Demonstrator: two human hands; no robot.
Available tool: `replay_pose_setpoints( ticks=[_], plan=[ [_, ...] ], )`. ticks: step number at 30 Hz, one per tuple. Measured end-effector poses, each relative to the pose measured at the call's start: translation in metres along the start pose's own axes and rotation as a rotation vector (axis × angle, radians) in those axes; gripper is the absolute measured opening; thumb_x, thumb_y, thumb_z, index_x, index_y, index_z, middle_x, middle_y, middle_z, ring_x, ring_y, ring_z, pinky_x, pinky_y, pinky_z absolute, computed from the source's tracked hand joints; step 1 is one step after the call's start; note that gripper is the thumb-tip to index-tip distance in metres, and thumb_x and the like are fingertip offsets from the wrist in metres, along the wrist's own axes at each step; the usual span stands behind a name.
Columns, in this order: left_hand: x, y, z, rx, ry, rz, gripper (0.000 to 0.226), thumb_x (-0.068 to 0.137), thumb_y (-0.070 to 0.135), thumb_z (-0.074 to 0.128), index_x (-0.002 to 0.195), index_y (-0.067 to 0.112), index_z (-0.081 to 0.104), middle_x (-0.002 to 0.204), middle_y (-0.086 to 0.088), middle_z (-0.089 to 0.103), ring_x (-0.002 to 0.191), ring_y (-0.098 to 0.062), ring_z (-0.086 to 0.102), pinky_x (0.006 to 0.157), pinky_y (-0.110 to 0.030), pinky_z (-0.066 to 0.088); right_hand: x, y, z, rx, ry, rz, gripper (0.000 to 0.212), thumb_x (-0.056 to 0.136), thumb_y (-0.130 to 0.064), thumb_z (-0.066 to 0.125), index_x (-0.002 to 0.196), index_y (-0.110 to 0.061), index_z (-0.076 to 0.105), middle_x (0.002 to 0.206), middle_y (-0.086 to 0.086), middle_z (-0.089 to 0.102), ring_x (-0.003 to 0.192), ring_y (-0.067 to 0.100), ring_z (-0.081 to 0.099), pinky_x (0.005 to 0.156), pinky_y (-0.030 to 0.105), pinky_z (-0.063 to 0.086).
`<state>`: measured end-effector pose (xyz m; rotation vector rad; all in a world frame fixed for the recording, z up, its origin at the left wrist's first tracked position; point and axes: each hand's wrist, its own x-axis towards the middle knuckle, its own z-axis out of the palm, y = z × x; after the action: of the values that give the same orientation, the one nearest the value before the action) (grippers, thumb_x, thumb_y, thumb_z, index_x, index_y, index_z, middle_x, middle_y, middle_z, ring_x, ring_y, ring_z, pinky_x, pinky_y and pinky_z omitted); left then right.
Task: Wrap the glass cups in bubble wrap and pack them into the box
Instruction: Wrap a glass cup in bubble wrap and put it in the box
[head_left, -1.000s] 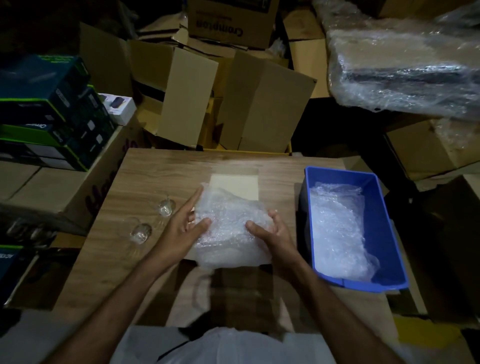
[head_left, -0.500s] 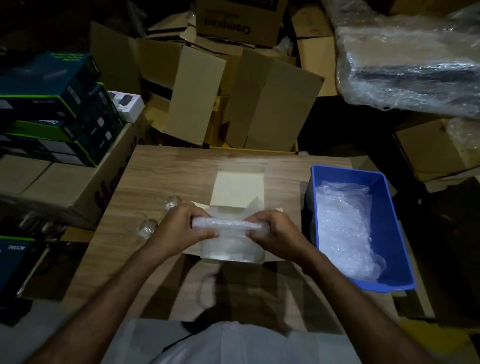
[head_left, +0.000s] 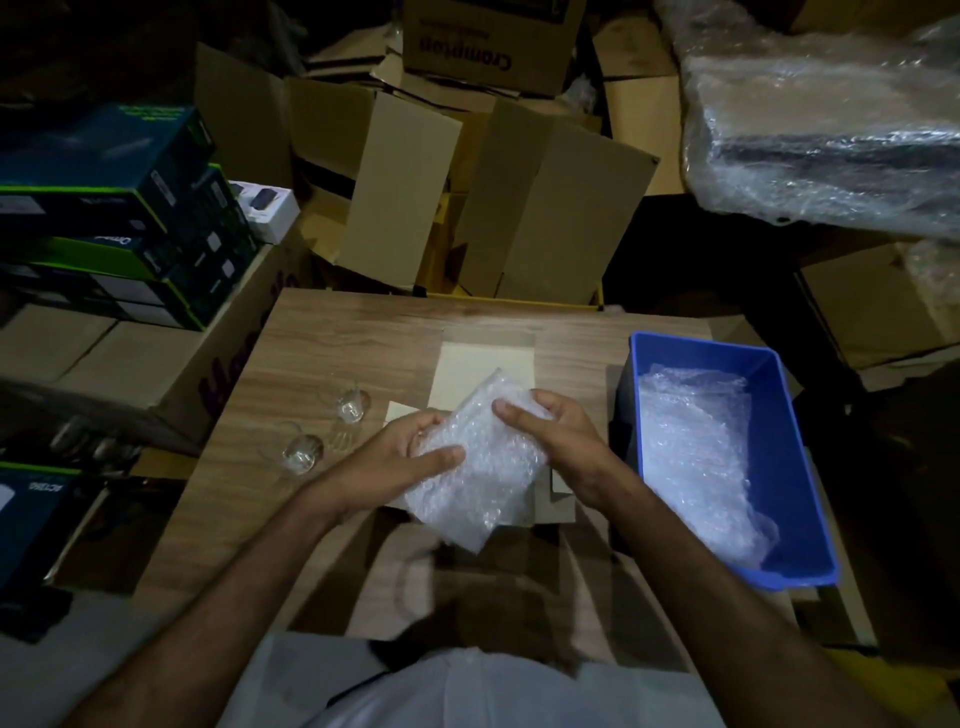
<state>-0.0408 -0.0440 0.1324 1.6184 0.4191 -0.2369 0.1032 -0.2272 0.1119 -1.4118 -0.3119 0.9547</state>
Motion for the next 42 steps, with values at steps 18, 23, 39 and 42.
replay_pose_setpoints(
  ticks=[18, 23, 39, 42],
  plan=[
    [-0.001, -0.032, -0.005, -0.025, 0.215, 0.075, 0.079, 0.075, -0.001, 0.085, 0.144, 0.02, 0.054, 0.088, -0.011, 0.072, 0.08, -0.019, 0.063, 0.081, -0.03, 0.059, -0.013, 0.033, 0.008, -0.217, -0.108, -0.206, 0.067, 0.074, 0.003, 0.085, 0.135, -0.008, 0.06, 0.135, 0.006, 0.06, 0.119, 0.017, 0.066, 0.093, 0.036, 0.059],
    [0.0, -0.031, -0.007, 0.545, 0.318, 0.163, 0.047, 0.082, 0.017, 0.083, 0.125, 0.028, 0.069, 0.094, -0.001, 0.065, 0.08, -0.013, 0.063, 0.076, -0.036, 0.059, -0.001, 0.041, 0.006, -0.739, -0.039, -0.471, 0.054, 0.075, -0.024, 0.088, 0.125, -0.016, 0.068, 0.119, -0.007, 0.067, 0.103, -0.005, 0.061, 0.083, 0.013, 0.051],
    [-0.01, -0.058, -0.028, -0.182, 0.359, 0.11, 0.026, 0.102, -0.006, 0.044, 0.111, 0.002, 0.066, 0.103, -0.011, 0.075, 0.089, -0.023, 0.072, 0.07, -0.032, 0.06, 0.034, 0.047, 0.049, -0.303, -0.178, -0.462, 0.013, 0.102, -0.004, 0.055, 0.108, -0.001, 0.065, 0.105, 0.013, 0.064, 0.08, 0.029, 0.068, 0.054, 0.042, 0.059],
    [-0.018, -0.063, -0.043, -0.447, 0.282, 0.013, 0.027, 0.101, 0.001, 0.047, 0.118, -0.002, 0.067, 0.117, -0.013, 0.074, 0.107, -0.028, 0.071, 0.082, -0.032, 0.06, 0.043, 0.055, 0.059, -0.245, -0.155, -0.444, 0.023, 0.089, 0.003, 0.058, 0.098, -0.009, 0.076, 0.111, 0.011, 0.065, 0.098, 0.034, 0.067, 0.064, 0.053, 0.061]
  ],
)
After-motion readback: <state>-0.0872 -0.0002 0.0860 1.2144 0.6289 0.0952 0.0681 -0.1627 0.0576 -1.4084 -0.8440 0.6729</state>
